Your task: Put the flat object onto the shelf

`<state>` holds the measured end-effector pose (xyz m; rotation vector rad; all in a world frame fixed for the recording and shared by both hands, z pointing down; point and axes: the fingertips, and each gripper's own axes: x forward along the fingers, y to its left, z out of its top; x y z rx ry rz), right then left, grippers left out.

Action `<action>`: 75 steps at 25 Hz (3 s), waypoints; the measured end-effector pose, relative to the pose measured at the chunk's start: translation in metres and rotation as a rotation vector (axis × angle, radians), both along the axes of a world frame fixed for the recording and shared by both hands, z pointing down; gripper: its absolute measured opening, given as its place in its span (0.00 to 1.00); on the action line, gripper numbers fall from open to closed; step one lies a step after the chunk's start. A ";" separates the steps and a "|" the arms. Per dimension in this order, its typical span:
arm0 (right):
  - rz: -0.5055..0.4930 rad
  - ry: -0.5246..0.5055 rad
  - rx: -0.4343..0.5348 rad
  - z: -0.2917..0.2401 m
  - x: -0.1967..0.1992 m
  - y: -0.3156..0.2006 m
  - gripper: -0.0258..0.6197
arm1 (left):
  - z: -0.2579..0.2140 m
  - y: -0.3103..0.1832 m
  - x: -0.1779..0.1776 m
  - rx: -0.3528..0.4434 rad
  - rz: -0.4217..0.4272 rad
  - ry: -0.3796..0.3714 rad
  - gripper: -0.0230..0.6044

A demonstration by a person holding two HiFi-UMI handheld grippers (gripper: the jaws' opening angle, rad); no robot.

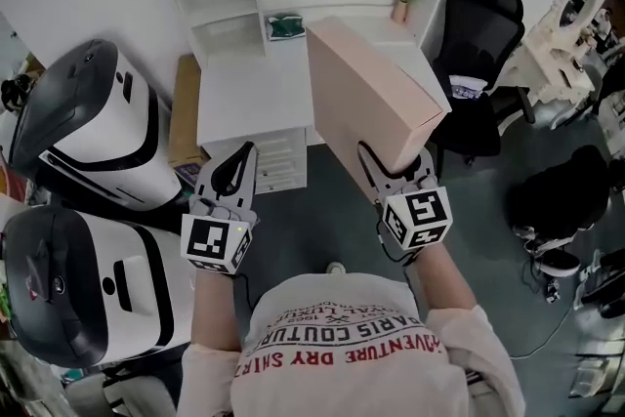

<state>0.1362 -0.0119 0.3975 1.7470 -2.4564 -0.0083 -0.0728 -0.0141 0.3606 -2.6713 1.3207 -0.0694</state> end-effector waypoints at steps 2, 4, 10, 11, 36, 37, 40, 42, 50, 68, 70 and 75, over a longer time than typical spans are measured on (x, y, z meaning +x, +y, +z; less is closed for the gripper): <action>-0.021 0.005 0.001 -0.003 0.014 -0.019 0.48 | -0.001 -0.013 0.018 0.003 -0.009 0.001 0.05; -0.034 0.009 -0.002 -0.006 0.024 -0.037 0.48 | -0.002 -0.025 0.032 0.001 -0.012 -0.007 0.05; -0.039 0.059 -0.007 -0.013 0.044 -0.093 0.48 | 0.001 -0.071 0.045 -0.016 -0.037 -0.027 0.05; -0.036 0.072 -0.007 -0.016 0.046 -0.104 0.48 | 0.000 -0.080 0.047 -0.013 -0.036 -0.028 0.05; 0.130 0.921 0.263 -0.212 0.018 -0.353 0.48 | -0.033 -0.240 0.043 0.059 0.023 -0.049 0.05; 0.141 0.981 0.274 -0.216 0.014 -0.362 0.48 | -0.033 -0.244 0.041 0.062 0.025 -0.050 0.05; 0.168 1.109 0.277 -0.219 0.006 -0.389 0.48 | -0.032 -0.255 0.035 0.063 0.027 -0.049 0.05; 0.163 1.161 0.255 -0.213 0.001 -0.406 0.48 | -0.028 -0.259 0.031 0.058 0.032 -0.052 0.05; 0.150 1.441 0.272 -0.189 -0.009 -0.468 0.49 | -0.020 -0.281 0.018 0.029 -0.011 -0.054 0.05; -0.031 1.444 0.205 -0.133 -0.035 -0.553 0.55 | -0.013 -0.353 0.026 0.012 -0.134 -0.054 0.05; -0.038 1.444 0.211 -0.132 -0.037 -0.562 0.55 | -0.013 -0.362 0.027 0.022 -0.143 -0.064 0.05; -0.043 1.447 0.219 -0.116 -0.038 -0.593 0.57 | -0.017 -0.377 0.037 0.036 -0.138 -0.064 0.05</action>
